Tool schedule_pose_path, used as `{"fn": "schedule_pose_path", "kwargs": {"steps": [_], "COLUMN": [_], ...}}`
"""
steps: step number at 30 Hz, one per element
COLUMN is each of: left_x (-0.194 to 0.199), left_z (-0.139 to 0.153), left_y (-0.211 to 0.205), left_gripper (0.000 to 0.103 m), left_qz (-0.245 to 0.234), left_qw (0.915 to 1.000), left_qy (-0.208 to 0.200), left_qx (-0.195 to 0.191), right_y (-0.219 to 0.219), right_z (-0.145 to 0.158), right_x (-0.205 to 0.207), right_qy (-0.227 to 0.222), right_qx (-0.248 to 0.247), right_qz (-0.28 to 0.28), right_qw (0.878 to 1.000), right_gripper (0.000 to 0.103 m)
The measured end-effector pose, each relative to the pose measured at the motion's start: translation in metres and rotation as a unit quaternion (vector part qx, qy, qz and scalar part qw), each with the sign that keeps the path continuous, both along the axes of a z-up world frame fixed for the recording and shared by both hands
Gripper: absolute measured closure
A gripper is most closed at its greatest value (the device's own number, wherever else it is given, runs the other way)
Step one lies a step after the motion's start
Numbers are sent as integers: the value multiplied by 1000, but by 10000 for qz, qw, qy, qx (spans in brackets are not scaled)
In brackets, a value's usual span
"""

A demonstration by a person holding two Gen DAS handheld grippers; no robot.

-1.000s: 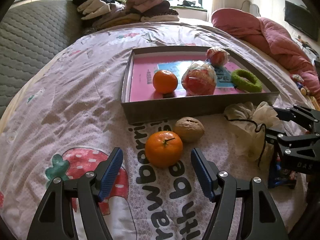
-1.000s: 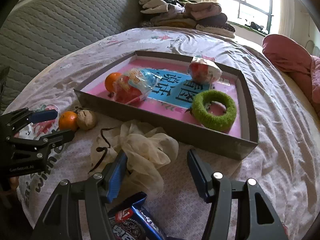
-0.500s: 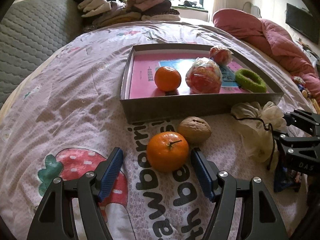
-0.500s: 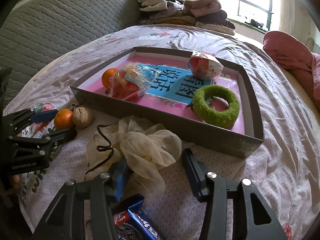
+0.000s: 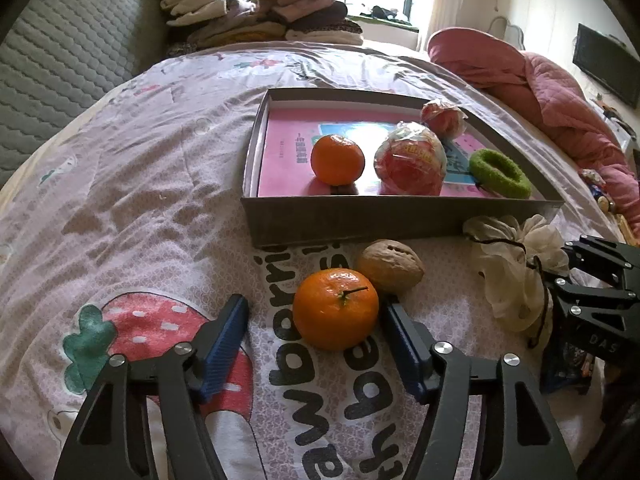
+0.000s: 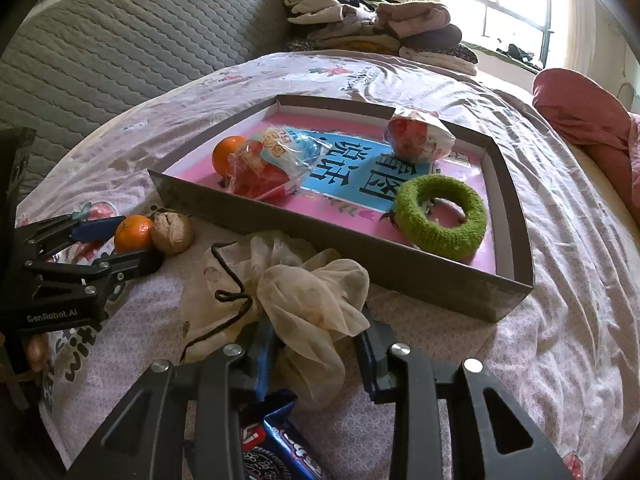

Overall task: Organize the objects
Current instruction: 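Close the left tool on the mandarin while the right tool closes on the mesh bag, then lift and carry the mandarin over the tray while the right tool carries the mesh bag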

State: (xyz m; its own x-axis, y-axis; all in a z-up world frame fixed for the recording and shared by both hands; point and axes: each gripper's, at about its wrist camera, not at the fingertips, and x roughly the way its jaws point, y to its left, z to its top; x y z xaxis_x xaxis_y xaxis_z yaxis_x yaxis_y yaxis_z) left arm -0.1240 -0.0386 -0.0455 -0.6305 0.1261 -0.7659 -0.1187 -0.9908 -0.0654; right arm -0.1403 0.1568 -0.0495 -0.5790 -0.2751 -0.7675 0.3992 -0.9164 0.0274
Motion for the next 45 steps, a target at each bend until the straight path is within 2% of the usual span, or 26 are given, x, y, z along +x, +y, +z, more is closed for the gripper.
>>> {"fn": "schedule_pose_path", "kwargs": {"steps": [11, 21, 36, 45], "left_x": [3, 5, 7, 10], "left_z": [3, 5, 8, 16], "left_y": [2, 1, 0, 2], "left_gripper": [63, 64, 64, 64], "left_qz": [-116, -108, -77, -72], "left_qw": [9999, 9999, 9998, 9992], "left_qy": [63, 73, 158, 386], "left_qx": [87, 86, 53, -95], "right_y": [-1, -2, 0, 2], "right_z": [1, 5, 10, 18], "right_x": [0, 1, 2, 3], "right_qy": [17, 91, 160, 284], "right_qx": [-36, -18, -87, -157], "right_qz": [24, 102, 93, 82], "right_qw": [10000, 9999, 9998, 9994], "right_gripper": [80, 86, 86, 86]}}
